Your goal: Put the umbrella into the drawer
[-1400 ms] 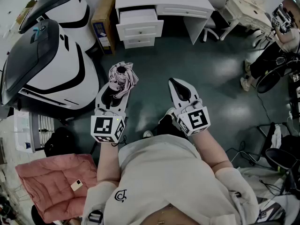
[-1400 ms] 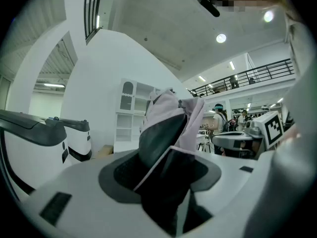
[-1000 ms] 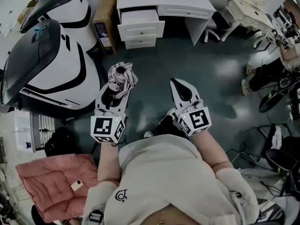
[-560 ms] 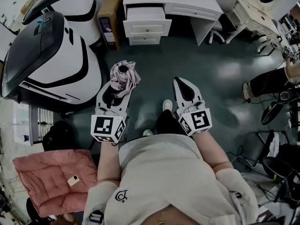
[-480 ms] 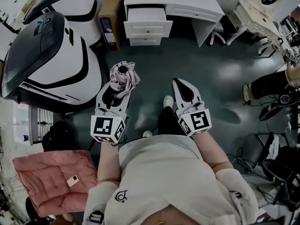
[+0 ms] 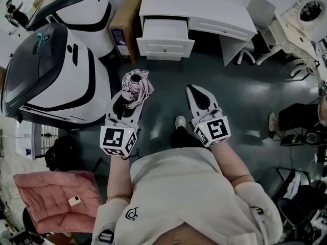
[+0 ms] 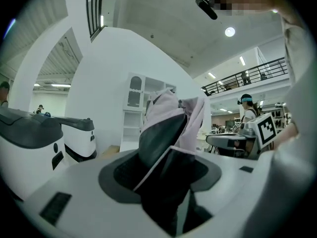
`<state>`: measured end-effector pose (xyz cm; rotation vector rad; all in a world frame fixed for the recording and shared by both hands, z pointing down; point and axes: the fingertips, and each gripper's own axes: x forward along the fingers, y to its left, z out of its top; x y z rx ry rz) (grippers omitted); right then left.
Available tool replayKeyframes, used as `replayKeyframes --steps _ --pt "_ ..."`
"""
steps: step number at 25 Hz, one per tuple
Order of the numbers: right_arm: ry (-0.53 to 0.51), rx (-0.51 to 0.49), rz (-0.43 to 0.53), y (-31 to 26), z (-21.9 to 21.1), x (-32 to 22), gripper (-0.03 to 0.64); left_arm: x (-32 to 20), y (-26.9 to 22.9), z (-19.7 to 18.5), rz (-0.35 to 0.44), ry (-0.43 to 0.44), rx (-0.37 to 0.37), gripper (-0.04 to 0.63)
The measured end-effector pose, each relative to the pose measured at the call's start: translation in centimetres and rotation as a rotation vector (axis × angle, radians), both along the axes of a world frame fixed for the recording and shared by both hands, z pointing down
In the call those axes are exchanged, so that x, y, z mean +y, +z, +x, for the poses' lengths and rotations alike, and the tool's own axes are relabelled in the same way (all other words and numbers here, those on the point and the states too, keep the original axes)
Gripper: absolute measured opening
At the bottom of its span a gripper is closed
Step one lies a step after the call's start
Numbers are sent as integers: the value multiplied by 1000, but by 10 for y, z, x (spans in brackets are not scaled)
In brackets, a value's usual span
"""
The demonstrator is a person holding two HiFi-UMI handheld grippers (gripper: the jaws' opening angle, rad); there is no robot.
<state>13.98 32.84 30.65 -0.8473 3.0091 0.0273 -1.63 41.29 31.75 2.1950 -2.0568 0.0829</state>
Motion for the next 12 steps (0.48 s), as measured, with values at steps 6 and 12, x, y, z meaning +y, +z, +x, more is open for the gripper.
replayKeyframes --steps 6,12 --pt "-66 12 8 -3 -8 -93 6 -85 1 -2 -19 -56 12 239" --pt "-86 13 7 -2 -9 -181 6 -165 2 -7 -13 -98 -4 239"
